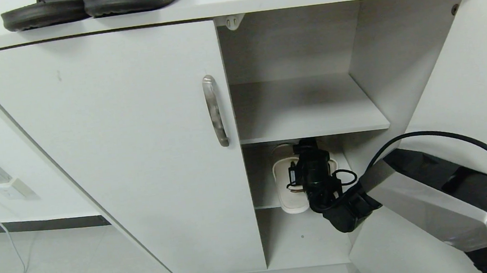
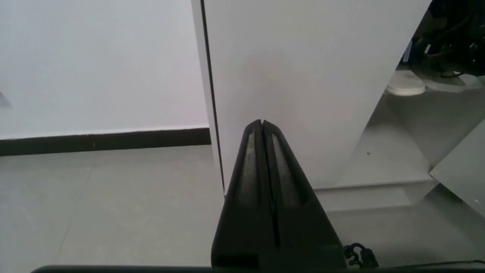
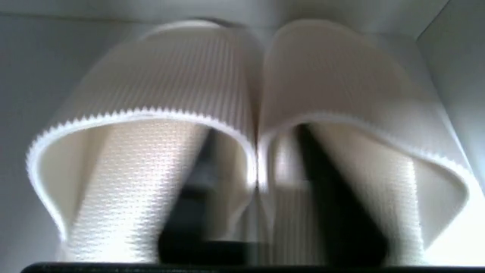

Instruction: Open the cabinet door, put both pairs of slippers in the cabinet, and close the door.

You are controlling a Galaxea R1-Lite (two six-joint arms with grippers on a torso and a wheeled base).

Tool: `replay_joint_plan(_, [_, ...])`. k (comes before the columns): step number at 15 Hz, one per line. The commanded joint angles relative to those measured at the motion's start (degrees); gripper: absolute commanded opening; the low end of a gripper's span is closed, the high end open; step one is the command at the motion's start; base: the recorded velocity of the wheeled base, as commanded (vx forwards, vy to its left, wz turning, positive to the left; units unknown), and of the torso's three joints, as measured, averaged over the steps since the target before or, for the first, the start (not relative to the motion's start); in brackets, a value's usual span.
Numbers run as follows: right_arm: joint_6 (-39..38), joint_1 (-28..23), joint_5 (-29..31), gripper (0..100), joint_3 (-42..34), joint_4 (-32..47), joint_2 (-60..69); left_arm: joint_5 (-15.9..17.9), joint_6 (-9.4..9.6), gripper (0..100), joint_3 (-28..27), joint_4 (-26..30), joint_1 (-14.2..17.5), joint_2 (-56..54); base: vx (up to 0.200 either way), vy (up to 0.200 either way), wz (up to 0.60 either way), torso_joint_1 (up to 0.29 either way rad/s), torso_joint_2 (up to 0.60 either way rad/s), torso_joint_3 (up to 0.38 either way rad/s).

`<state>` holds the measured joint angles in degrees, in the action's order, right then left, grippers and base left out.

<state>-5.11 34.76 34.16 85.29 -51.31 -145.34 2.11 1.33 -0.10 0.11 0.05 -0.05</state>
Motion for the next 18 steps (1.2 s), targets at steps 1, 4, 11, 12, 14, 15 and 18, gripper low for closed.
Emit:
replay_joint_plan(1, [0.01, 0.49, 0.03, 100, -3.63, -0.81, 1.81, 0.0, -0.01, 0, 0.01, -0.02, 0.04, 0.05, 0.0, 0.0, 0.0, 0.0, 0.0, 0.0])
replay_joint_plan(4, [0.19, 1.9, 0.03, 100, -12.69, -5.99, 6.73, 0.0, -0.01, 0, 0.01, -0.02, 0.04, 0.05, 0.0, 0.0, 0.0, 0.0, 0.0, 0.0])
replay_joint_plan(11, [0.19, 9.72, 0.56, 100, -38.44, -16.63, 22.64, 0.0, -0.01, 0, 0.01, -0.02, 0.04, 0.05, 0.0, 0.0, 0.0, 0.0, 0.0, 0.0])
replay_joint_plan(12, [0.36, 10.95, 0.56, 100, -43.27, -17.16, 26.24, 0.0, -0.01, 0, 0.01, -0.02, 0.04, 0.05, 0.0, 0.0, 0.0, 0.0, 0.0, 0.0])
replay_joint_plan(14, [0.71, 13.15, 0.3, 100, -46.97, -16.28, 30.64, -0.09, -0.1, 0, 0.01, -0.02, 0.04, 0.05, 0.0, 0.0, 0.0, 0.0, 0.0, 0.0])
replay_joint_plan(15, [0.89, 14.11, 0.3, 100, -47.14, -16.19, 31.08, 0.0, -0.01, 0, 0.01, 0.07, 0.04, 0.05, 0.0, 0.0, 0.0, 0.0, 0.0, 0.0])
replay_joint_plan(18, [0.89, 15.25, 0.47, 100, -48.55, -16.19, 30.81, -0.09, -0.1, 0, 0.01, -0.02, 0.04, 0.05, -0.133, 0.0, 0.0, -0.002, 0.0, 0.002])
